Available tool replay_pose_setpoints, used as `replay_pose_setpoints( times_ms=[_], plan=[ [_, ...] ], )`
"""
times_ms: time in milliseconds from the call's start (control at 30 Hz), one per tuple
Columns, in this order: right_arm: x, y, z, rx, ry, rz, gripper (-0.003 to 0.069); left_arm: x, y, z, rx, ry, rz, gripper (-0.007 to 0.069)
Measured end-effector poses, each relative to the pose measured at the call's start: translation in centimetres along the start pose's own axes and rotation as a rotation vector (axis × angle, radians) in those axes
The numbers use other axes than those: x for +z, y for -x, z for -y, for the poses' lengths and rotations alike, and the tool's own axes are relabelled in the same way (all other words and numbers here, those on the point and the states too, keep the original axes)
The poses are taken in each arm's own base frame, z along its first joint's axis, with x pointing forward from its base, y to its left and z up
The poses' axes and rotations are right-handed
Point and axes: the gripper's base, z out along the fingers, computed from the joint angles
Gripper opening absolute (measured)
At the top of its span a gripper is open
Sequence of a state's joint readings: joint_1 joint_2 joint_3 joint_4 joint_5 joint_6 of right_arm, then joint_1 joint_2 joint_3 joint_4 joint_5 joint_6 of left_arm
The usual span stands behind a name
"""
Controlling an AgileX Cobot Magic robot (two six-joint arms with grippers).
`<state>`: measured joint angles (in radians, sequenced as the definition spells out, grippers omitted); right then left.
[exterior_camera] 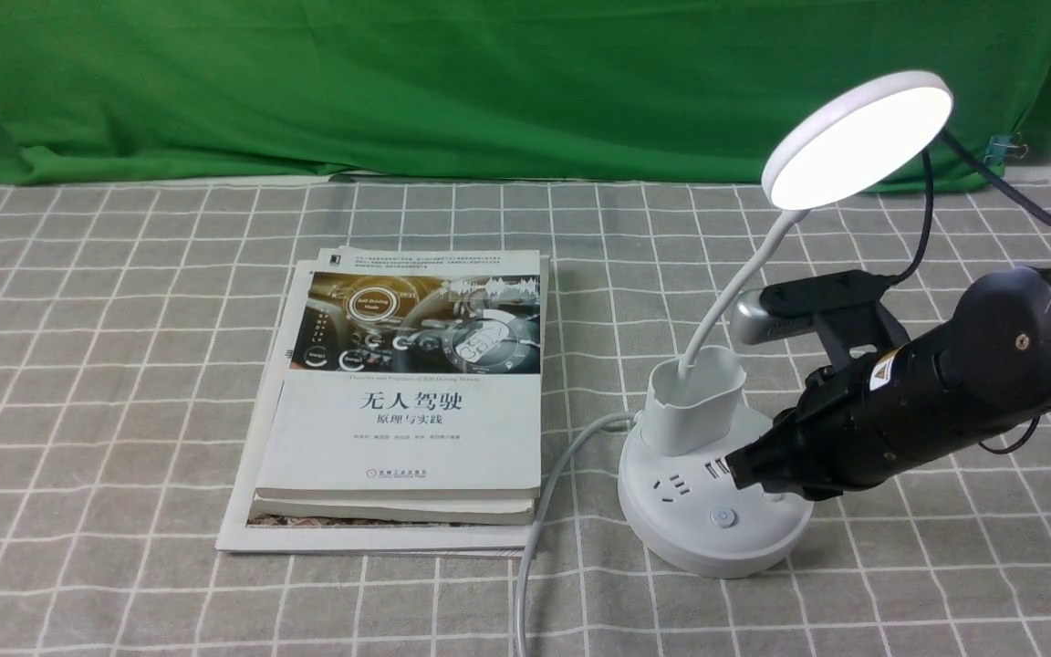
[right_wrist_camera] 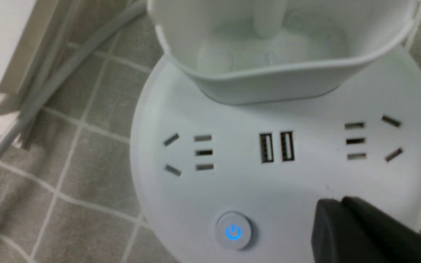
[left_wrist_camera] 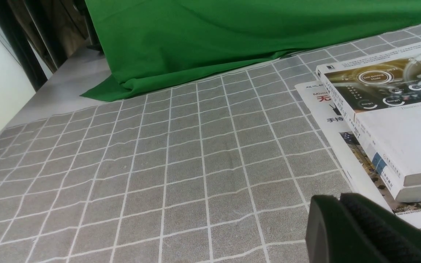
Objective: Turn off the desk lamp on the grey coffee tablecloth by hand.
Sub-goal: 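Press the power button on the lamp base to turn the lamp off with the right gripper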
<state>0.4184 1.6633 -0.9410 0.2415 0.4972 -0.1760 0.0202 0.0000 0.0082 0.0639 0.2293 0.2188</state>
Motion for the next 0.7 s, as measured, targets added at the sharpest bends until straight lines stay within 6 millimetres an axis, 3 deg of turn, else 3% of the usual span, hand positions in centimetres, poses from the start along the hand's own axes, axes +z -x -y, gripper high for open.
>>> replay_pose_setpoints(
  times_ms=[267,700],
  plan=[
    [1.26,-0.53,0.27,-0.006,-0.012,-0.024,0.0062,0.00,0.00,0.00,0.000,0.000,0.000,0.0019],
    [0.43,-0.46,0.22,-0.010,-0.013,0.003,0.0067,0.00,0.00,0.00,0.000,0.000,0.000,0.0019]
  ],
)
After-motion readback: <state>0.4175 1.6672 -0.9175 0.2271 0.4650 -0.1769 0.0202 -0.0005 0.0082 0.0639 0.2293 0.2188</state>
